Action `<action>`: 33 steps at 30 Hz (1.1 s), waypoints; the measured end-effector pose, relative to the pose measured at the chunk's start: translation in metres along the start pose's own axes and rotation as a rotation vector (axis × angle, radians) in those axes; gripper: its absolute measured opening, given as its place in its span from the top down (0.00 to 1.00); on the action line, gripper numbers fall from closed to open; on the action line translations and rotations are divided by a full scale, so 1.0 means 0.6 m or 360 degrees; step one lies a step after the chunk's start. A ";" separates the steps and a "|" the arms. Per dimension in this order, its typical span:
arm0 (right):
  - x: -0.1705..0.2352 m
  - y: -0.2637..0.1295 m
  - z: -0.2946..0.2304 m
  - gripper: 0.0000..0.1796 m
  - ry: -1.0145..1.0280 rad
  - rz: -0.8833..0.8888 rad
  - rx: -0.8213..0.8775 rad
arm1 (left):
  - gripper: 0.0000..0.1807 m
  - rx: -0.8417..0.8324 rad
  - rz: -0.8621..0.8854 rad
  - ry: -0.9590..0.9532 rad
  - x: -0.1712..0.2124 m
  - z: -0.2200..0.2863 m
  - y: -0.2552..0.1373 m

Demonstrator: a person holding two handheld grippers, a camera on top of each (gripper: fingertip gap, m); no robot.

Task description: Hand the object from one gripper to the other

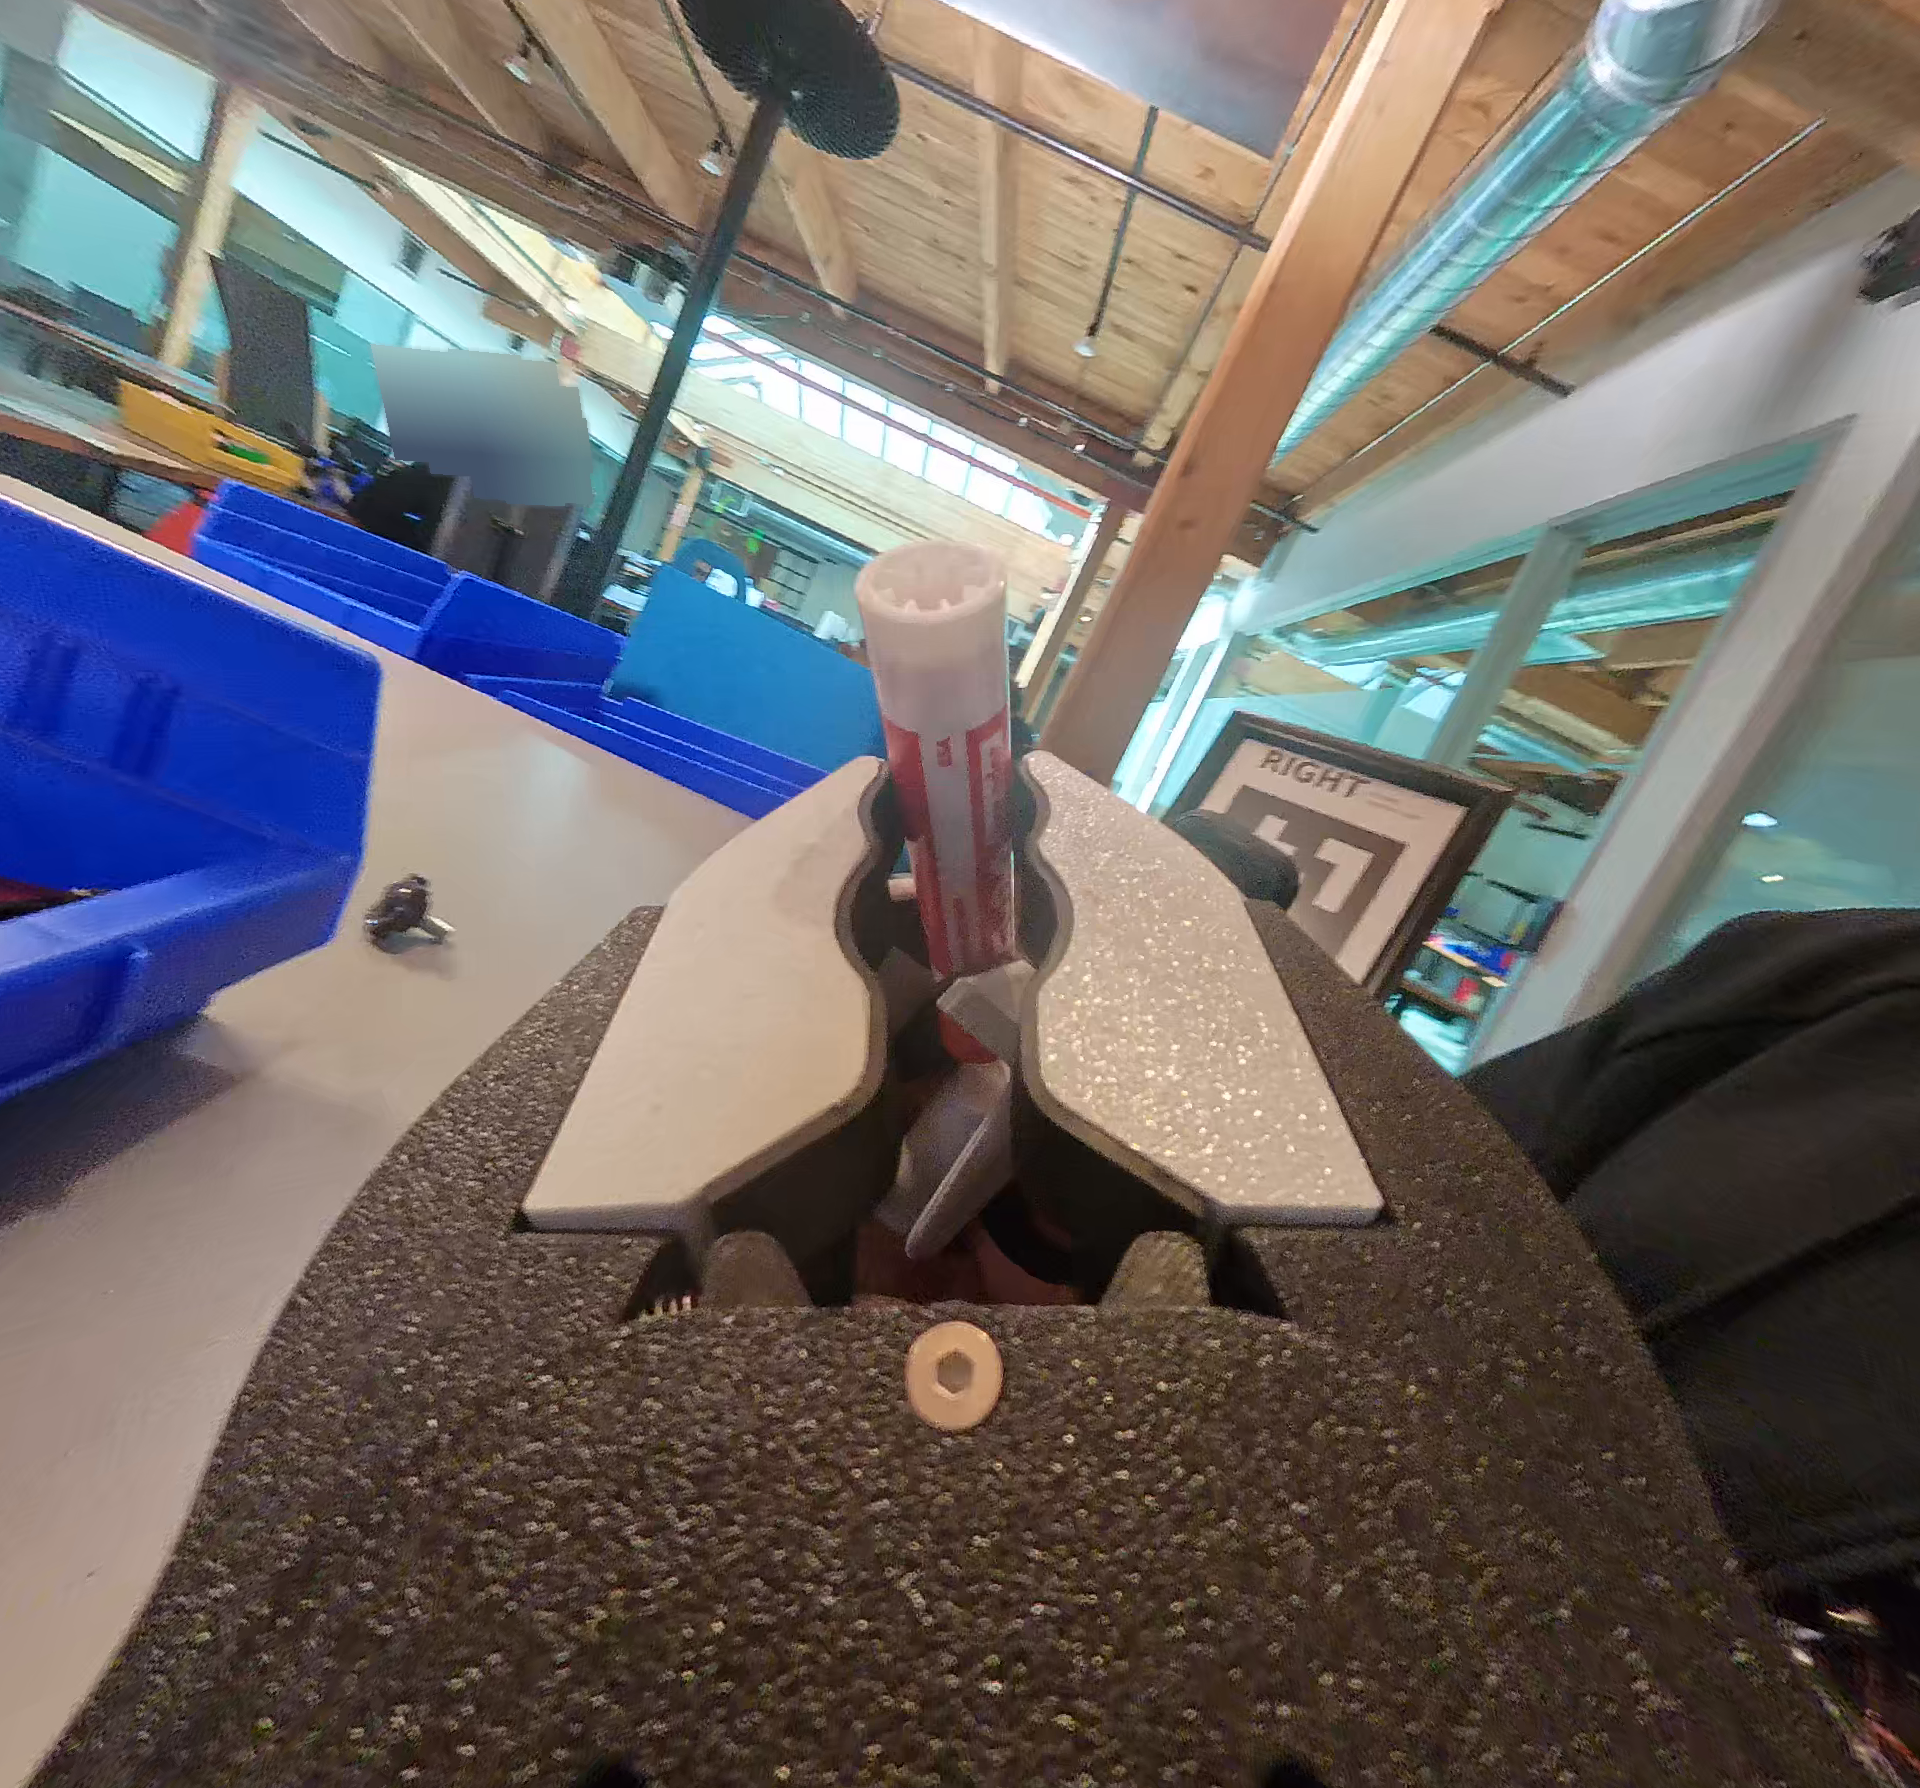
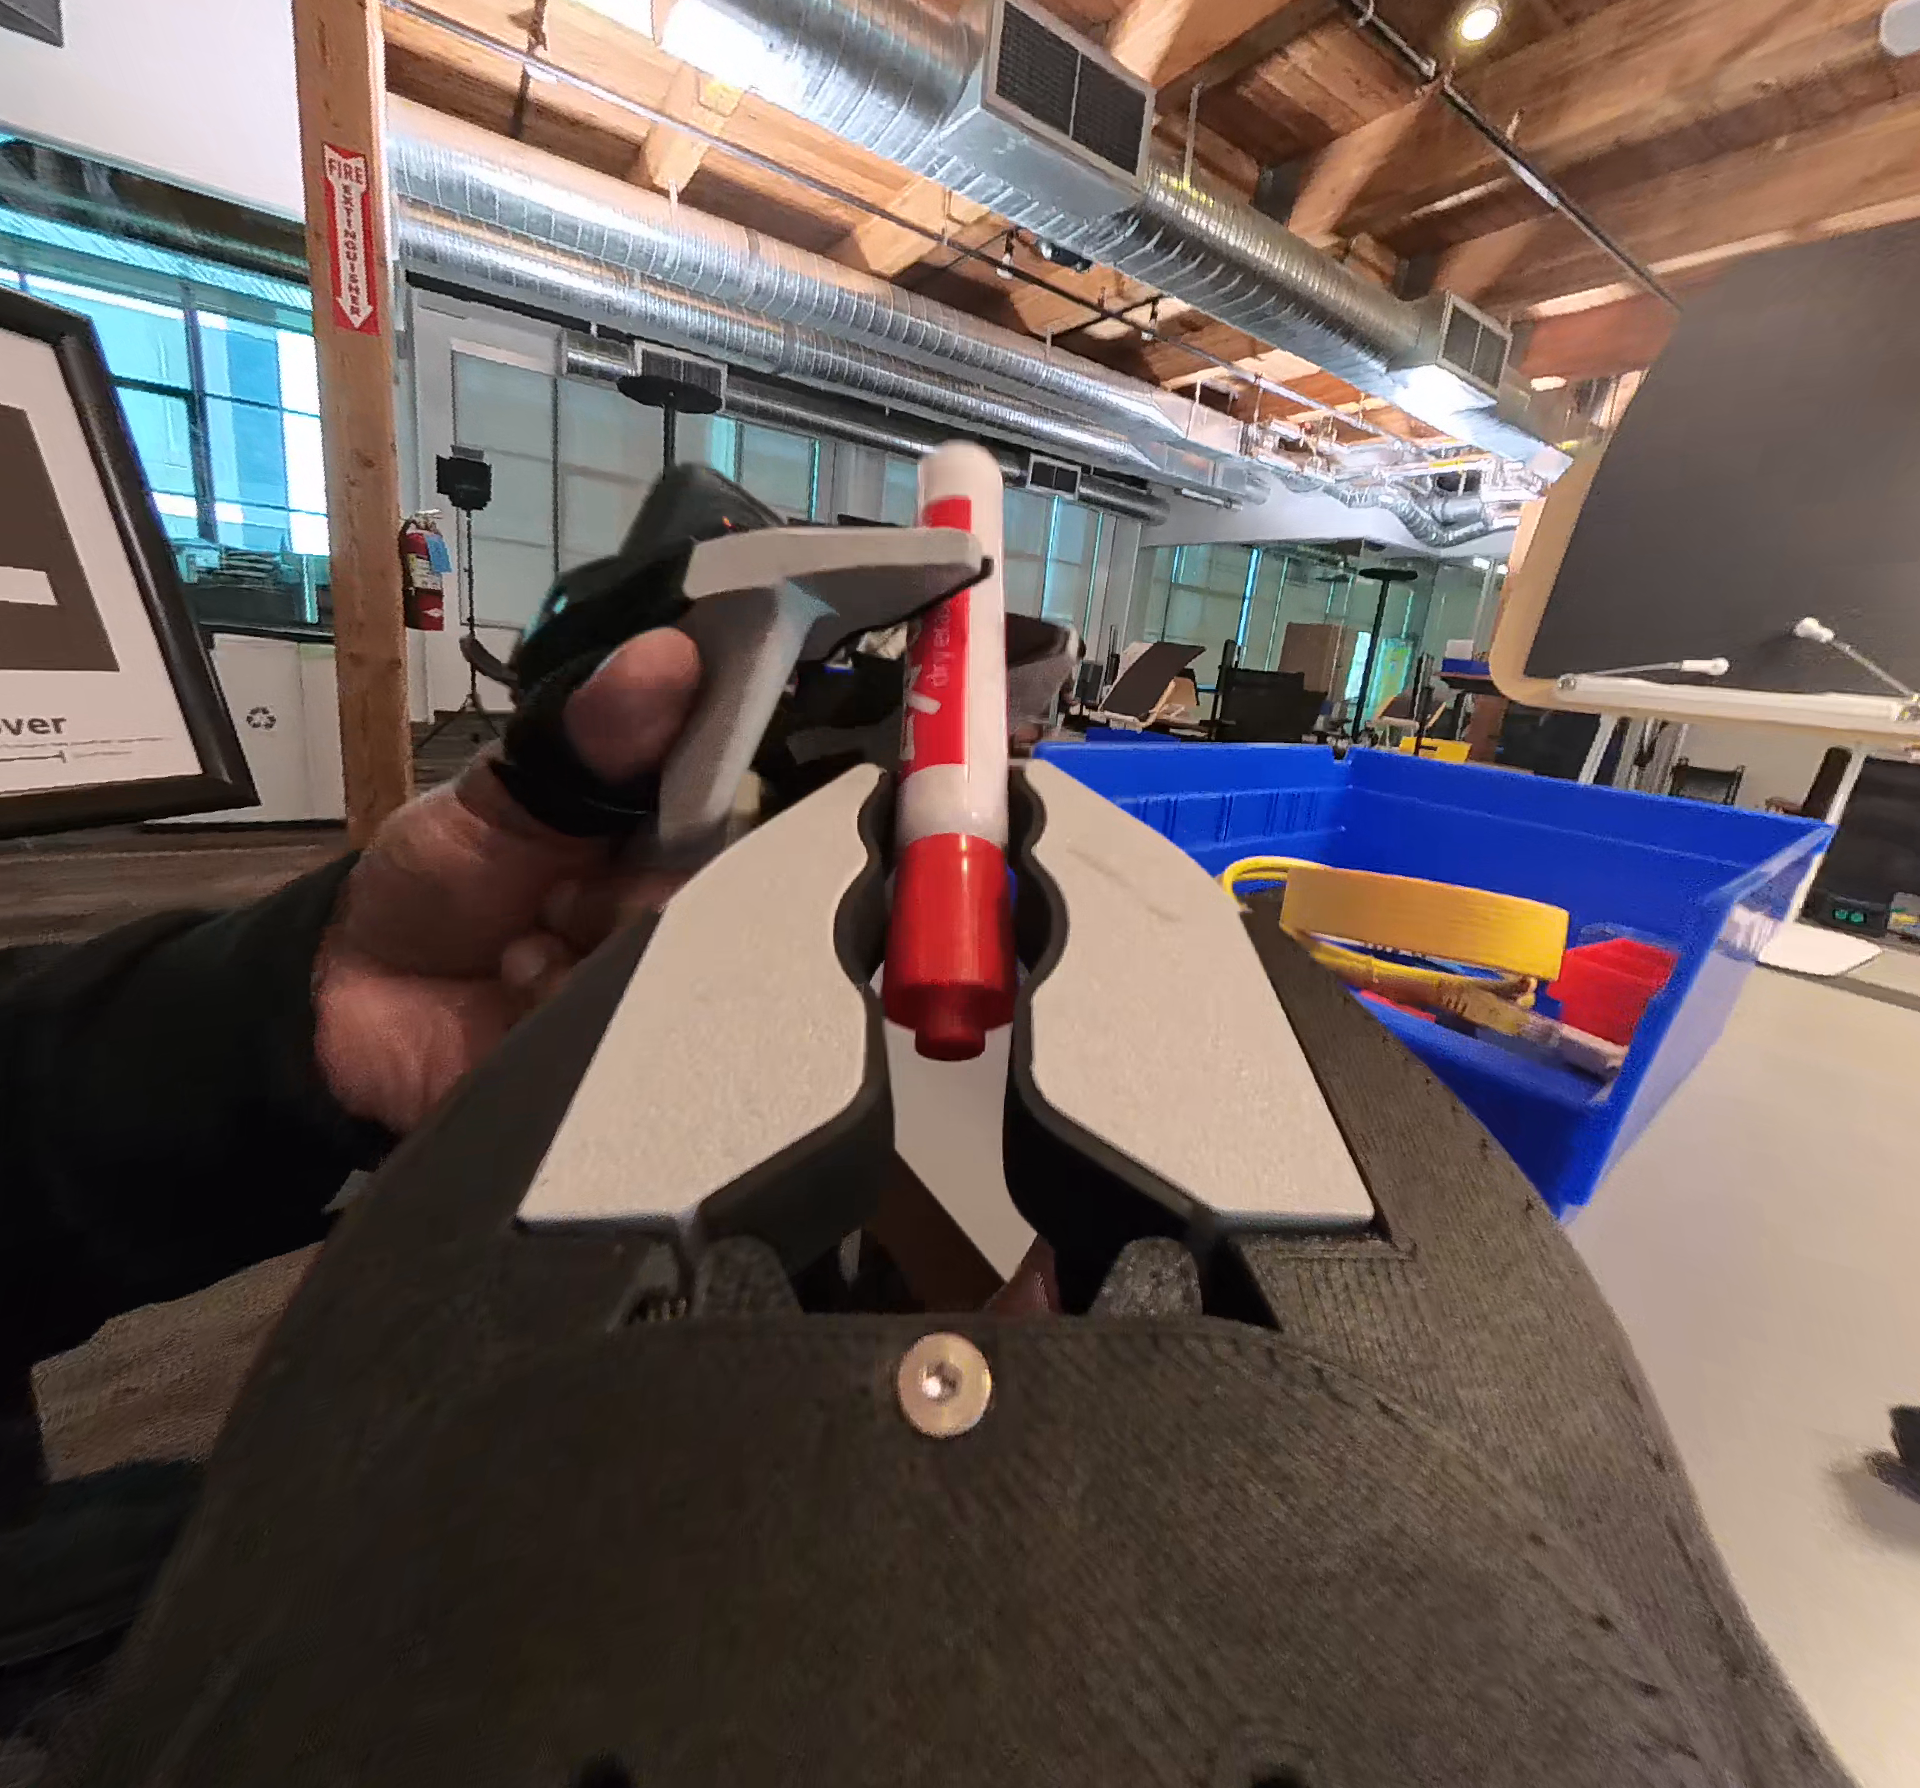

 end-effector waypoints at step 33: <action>-0.126 -0.011 0.008 0.89 -0.0217 -0.0031 0.0242 | 0.75 -0.1079 0.0205 0.1467 -0.027 0.052 -0.026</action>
Point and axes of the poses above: each gripper's, where its closed fingertips meet, y out along the fingers, x out of its underside, z = x × y across the jaws, the point moved 10 cm from there along -y, back along the fingers, and after that the axes turned 12 degrees about -z, right-handed, at the moved point
